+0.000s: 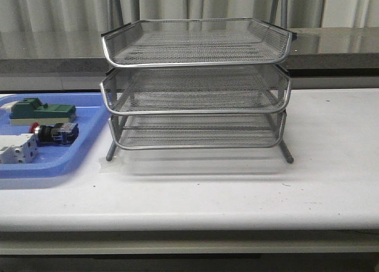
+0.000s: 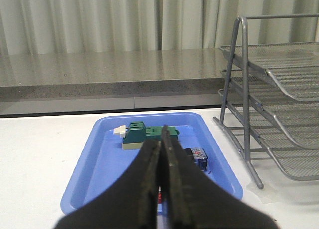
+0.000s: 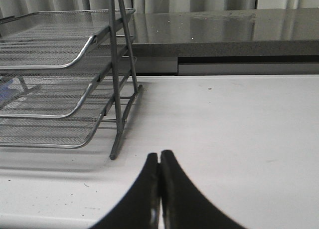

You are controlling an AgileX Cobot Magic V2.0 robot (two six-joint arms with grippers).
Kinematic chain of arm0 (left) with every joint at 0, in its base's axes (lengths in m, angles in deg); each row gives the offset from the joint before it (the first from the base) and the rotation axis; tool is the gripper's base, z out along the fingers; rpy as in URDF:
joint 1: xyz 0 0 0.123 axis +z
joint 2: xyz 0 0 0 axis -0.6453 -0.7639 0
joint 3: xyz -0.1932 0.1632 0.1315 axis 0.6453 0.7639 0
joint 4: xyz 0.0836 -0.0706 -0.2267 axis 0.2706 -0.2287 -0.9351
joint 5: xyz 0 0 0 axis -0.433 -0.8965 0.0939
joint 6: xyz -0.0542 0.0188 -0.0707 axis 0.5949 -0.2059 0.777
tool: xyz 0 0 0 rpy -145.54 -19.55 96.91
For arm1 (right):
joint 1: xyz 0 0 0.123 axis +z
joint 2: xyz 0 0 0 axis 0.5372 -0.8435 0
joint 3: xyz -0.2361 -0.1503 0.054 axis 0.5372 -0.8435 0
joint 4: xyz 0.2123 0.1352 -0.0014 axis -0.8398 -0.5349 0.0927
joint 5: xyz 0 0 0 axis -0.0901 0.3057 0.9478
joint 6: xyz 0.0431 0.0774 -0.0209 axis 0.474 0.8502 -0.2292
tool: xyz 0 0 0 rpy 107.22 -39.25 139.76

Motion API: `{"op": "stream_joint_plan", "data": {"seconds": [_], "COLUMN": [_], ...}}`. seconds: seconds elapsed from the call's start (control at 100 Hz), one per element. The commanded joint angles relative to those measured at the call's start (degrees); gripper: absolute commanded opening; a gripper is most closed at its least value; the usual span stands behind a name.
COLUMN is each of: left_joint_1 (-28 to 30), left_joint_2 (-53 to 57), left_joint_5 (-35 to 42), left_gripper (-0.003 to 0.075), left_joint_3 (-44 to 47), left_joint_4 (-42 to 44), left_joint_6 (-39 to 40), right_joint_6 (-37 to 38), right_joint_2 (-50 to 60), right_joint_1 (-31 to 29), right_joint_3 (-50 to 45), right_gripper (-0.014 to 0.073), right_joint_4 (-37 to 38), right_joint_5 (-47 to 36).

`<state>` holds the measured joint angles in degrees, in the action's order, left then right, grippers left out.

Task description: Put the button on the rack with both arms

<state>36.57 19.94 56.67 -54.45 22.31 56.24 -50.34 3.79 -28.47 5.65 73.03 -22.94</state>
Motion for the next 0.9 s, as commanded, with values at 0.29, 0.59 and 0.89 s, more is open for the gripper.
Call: {"op": "stream_joint_plan", "data": {"seconds": [0.29, 0.59, 0.89], "left_joint_1": [-0.31, -0.31, -0.31], "left_joint_2": [1.81, 1.81, 1.81], "left_joint_5": [4.09, 4.09, 4.09], "left_gripper": [-0.0020, -0.0020, -0.0020], "left_joint_3": [2.44, 2.44, 2.44], "left_joint_4": [-0.16, -0.16, -0.16], "left_joint_6": [0.74, 0.74, 0.74], "right_joint_6": [-0.43, -0.43, -0.43], "right_joint_2": [0.85, 0.85, 0.85], "right_joint_1": [-0.19, -0.19, -0.19], "right_joint_3": [0.96, 0.96, 1.02], "right_gripper": [-0.0060, -0.0060, -0.0060], "right_joint_4": [0.26, 0.26, -0.01], "right_joint_5": [-4.43, -4.43, -6.12]}}
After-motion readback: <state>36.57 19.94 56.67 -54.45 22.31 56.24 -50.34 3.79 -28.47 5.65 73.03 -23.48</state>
